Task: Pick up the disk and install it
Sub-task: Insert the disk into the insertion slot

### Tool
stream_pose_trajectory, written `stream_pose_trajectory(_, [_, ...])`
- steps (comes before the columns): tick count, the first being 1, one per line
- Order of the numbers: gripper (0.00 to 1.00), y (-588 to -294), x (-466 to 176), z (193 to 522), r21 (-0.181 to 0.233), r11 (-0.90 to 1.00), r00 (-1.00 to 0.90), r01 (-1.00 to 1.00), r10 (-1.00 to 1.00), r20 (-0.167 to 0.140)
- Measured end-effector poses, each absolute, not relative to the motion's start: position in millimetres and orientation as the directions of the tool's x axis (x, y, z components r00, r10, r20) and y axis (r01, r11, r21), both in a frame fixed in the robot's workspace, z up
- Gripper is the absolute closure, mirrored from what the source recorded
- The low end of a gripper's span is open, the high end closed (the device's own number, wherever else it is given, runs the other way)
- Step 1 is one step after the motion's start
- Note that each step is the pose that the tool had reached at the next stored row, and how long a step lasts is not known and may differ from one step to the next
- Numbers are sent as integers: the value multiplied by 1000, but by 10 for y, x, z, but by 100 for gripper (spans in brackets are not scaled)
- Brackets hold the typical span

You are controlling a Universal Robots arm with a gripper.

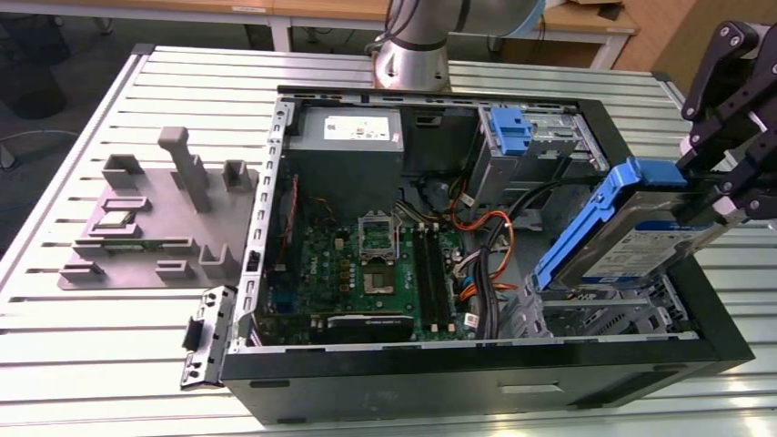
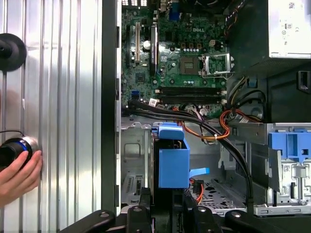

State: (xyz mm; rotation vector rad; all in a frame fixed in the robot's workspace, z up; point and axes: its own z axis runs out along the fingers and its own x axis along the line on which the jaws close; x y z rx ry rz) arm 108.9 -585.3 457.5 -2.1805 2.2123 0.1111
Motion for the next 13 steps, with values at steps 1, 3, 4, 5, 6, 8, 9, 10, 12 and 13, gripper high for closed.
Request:
stream_pose_trajectory(1, [65,-5853,1094,4574,28,13,-15,-1000,-997,-74])
stream_pose_trajectory(3, [65,-5853,1109,4569,28,13,-15,-1000,-997,-74])
stream_pose_trajectory(4, [65,-5853,1113,4567,27,13,-15,-1000,-997,-74])
stream_pose_trajectory(5, [65,-5853,1113,4560,27,13,-15,-1000,-997,-74])
stream_pose_trajectory(6, [65,-5853,1113,4548,28,13,-15,-1000,-997,-74])
stream_pose_trajectory(8, [65,-5853,1113,4528,28,13,-15,-1000,-997,-74])
stream_pose_trajectory(9, [65,-5853,1113,4529,27,13,-15,-1000,-997,-74])
stream_pose_trajectory(10, [65,-5853,1113,4529,28,13,-15,-1000,-997,-74])
stream_pose_trajectory(12, [65,-5853,1113,4525,28,13,-15,-1000,-997,-74])
stream_pose_trajectory(13, [65,-5853,1113,4516,28,13,-15,-1000,-997,-74])
